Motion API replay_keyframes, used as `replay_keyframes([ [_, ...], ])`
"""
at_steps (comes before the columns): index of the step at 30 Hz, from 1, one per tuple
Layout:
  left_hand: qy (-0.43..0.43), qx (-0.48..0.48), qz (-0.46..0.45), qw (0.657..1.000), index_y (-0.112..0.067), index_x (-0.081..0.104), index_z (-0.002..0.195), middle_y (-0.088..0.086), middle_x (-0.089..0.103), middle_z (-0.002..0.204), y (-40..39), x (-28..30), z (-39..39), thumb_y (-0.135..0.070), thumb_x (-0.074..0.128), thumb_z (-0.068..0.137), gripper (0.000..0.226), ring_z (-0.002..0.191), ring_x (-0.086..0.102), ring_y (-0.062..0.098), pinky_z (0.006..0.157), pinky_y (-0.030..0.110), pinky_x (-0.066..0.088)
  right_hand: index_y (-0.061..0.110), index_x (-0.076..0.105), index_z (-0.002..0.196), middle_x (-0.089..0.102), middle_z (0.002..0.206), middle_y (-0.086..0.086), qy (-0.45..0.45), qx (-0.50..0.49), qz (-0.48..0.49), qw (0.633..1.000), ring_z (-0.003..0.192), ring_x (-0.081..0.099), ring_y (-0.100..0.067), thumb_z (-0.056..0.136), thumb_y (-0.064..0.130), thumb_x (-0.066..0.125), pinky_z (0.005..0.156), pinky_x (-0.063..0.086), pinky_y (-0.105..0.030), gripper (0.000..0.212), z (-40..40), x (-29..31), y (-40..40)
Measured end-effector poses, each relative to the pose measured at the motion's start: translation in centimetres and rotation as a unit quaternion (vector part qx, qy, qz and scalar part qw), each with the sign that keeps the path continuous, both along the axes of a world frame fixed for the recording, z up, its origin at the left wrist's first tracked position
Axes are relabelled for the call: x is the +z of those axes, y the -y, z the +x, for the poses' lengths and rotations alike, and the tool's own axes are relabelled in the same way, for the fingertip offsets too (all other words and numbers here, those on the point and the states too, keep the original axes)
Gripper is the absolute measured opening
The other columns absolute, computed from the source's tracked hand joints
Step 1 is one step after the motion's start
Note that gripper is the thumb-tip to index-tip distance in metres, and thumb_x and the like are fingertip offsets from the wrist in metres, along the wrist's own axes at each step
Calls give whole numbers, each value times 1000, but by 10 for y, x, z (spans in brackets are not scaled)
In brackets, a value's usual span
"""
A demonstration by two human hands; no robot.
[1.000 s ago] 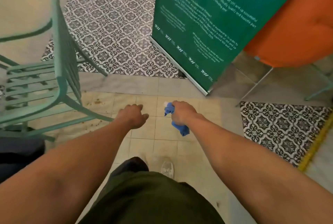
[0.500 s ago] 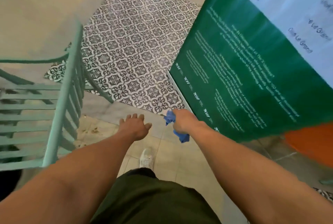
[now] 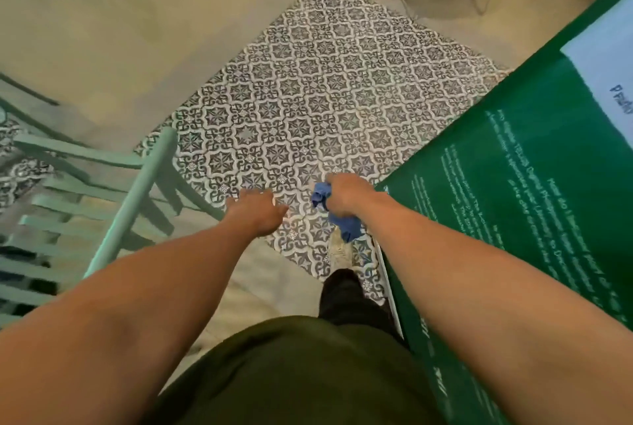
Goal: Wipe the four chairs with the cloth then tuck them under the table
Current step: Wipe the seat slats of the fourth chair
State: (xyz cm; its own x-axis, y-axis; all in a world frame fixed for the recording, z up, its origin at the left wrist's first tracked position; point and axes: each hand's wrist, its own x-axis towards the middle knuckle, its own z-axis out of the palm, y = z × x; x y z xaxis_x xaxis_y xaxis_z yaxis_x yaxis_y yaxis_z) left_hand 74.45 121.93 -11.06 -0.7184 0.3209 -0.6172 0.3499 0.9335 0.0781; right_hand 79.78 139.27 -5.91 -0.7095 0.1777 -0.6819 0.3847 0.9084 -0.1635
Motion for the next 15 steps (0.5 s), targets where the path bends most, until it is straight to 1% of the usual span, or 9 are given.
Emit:
replay_keyframes([
  [3,21,62,-13,998,-21,30,151,10,30,157,-28,-4,-44,-62,32,95,70,143,25,33,115,55,21,13,47,133,51,121,-7,19,74,-3,997,113,54,-30,87,4,62,81,47,-34,50,-57,-3,-30],
  [4,21,81,-12,996,-21,32,150,10,32,156,-36,-4,-56,-63,33,94,70,142,27,33,115,55,21,13,49,132,52,118,-5,20,89,-3,996,114,54,-29,87,6,63,81,46,-34,48,-76,-4,-39],
  [6,15,119,-4,993,-19,36,148,11,37,153,-54,0,-83,-61,36,95,67,140,32,33,114,55,25,15,50,132,53,125,-5,19,107,-17,994,114,54,-28,89,9,59,84,45,-33,44,-115,-3,-55],
  [8,11,162,11,987,-17,36,147,13,38,152,-68,6,-112,-59,36,96,66,139,33,34,113,56,27,15,52,130,55,128,-7,12,117,-24,993,105,55,-28,90,10,58,77,44,-32,41,-155,0,-63],
  [9,14,180,17,984,-16,35,148,14,37,152,-72,8,-126,-59,35,96,67,139,32,35,113,57,27,15,53,127,56,127,-9,13,137,-19,990,100,54,-27,89,9,59,75,44,-32,39,-175,2,-65],
  [10,16,195,21,980,-15,34,148,15,36,152,-75,8,-139,-59,34,96,68,140,32,36,112,57,27,15,54,125,56,125,-9,13,169,-13,986,100,55,-26,88,8,59,77,46,-33,38,-194,4,-65],
  [12,11,219,24,975,-13,35,147,18,35,152,-77,6,-170,-60,33,96,70,139,31,39,111,58,30,15,55,125,57,124,-7,11,228,-4,974,107,56,-26,90,7,57,84,47,-32,36,-232,10,-61],
  [15,4,265,29,964,-12,42,141,19,42,147,-71,-1,-215,-61,34,95,67,135,37,40,107,56,34,12,57,123,58,122,-8,4,275,6,961,107,57,-27,92,11,55,80,45,-31,31,-291,9,-48],
])
